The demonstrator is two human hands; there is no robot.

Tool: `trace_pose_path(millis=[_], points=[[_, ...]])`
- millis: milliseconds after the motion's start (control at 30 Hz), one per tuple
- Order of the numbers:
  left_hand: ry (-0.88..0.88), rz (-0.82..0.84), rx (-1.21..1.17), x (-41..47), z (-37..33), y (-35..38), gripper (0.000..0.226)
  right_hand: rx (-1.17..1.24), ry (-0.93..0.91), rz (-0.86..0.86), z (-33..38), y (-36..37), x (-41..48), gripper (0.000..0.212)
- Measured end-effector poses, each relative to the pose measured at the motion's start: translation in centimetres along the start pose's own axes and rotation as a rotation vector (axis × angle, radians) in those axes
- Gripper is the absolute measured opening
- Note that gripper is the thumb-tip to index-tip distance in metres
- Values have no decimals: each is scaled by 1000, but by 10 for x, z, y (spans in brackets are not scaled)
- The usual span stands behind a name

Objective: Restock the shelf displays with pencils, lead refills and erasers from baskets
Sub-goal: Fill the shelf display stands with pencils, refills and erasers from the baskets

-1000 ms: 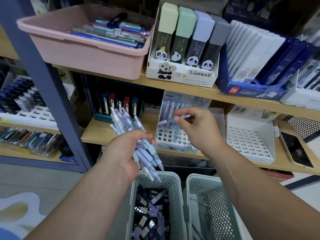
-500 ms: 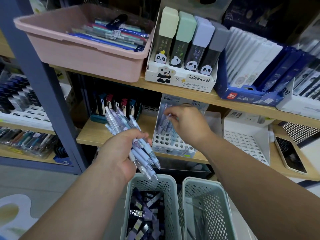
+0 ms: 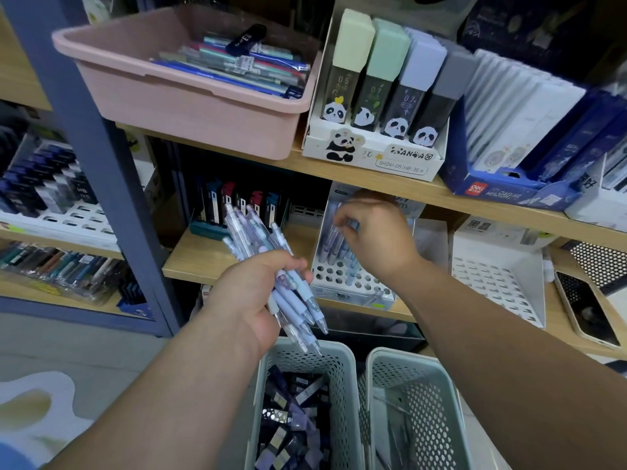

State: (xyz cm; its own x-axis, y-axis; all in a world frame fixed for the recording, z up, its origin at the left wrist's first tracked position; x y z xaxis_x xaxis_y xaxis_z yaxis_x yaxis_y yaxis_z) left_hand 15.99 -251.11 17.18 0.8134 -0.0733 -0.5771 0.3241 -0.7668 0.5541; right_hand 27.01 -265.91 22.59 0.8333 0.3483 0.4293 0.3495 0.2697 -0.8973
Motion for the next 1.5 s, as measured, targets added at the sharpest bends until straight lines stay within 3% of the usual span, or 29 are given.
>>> trace_pose_path(millis=[233, 433, 600, 800, 1067, 1233, 1333, 1400, 1500], points=[[2, 15, -2, 0, 2, 0, 50, 17, 37, 57, -1, -2, 3, 26], [6, 9, 6, 1, 2, 2, 53, 191, 255, 126, -19, 8, 4, 9], [6, 15, -6, 1, 2, 1, 54, 351, 366, 198, -29, 15, 6, 14], [7, 14, -5, 4, 3, 2, 51, 323, 322, 223, -27, 15, 3, 23], [-8, -31, -14, 8, 5, 5, 50, 181, 275, 143, -23, 10, 2, 16], [-3, -21, -19, 8, 5, 6, 41, 92, 272, 137, -22, 13, 5, 18], [-1, 17, 8, 7, 5, 11, 20, 44, 219, 71, -12, 2, 2, 24], [0, 67, 38, 4, 6, 16, 15, 141, 202, -2, -4, -10, -6, 26], [-33, 158, 91, 1, 12, 23, 25, 618, 363, 81, 6, -15, -30, 14]])
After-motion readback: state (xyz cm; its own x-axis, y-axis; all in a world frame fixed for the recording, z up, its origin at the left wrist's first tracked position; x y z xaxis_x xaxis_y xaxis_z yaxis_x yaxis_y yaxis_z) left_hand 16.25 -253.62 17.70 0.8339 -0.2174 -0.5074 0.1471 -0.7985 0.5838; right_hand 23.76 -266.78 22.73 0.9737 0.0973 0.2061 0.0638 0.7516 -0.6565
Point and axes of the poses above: each hand's wrist, its own x-axis towards the middle knuckle, its own y-axis out of the palm, z = x × y, the point moved 7 cm from there along x, towards the middle knuckle, and after that the axes turned 8 degrees about -x, right-handed, at the moved point
